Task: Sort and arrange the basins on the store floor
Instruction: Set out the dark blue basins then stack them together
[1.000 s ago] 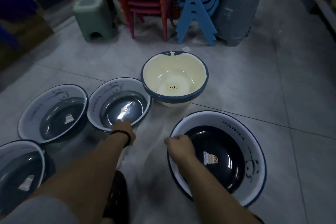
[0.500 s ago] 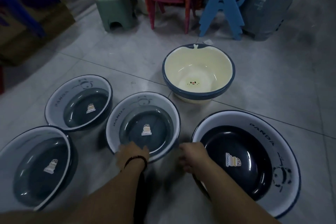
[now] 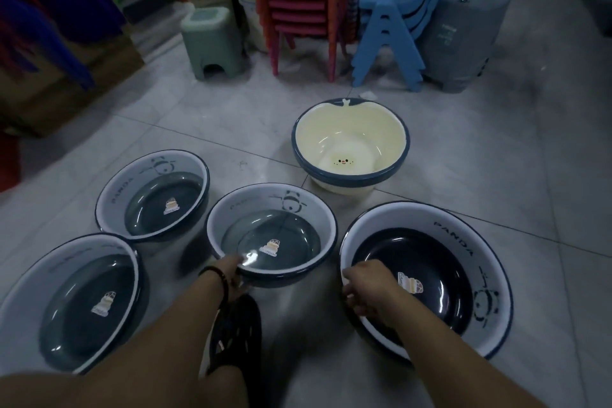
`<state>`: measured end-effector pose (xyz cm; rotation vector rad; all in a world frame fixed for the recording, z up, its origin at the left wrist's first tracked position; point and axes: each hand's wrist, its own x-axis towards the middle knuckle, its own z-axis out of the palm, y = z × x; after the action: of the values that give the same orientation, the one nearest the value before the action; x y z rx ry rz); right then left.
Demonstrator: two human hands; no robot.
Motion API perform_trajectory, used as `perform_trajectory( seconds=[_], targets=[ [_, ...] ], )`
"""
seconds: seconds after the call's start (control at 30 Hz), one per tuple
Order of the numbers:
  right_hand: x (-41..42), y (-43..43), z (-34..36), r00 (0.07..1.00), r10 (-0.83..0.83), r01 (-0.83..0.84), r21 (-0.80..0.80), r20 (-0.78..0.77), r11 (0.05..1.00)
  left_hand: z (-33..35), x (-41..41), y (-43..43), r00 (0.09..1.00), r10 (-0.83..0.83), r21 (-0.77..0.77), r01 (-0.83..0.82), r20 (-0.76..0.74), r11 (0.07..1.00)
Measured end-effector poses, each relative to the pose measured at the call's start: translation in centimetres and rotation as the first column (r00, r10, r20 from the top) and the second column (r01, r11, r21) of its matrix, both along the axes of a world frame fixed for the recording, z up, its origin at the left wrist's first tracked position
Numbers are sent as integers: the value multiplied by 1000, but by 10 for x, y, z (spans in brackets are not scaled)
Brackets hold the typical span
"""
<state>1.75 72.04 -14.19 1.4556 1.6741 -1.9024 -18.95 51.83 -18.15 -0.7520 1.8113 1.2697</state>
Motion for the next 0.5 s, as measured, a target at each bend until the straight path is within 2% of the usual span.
perform_trajectory(
  seconds=[0.07,0.23,0.37,0.5],
  targets=[
    [8,3,6,1000,-10,10,7,-9,1000,12,5,0,991,103,54,-98,-87,994],
    [28,15,31,998,-44,47,68,-55,997,42,22,-34,933,223,33,-223,-281,974],
    [45,23,57,987,-111,120,83,-113,989,86,40,-49,875,233,100,-211,-424,972],
    [64,34,73,957,-197,227,123,-214,966,133,57,-42,868,193,165,-130,-457,978]
  ],
)
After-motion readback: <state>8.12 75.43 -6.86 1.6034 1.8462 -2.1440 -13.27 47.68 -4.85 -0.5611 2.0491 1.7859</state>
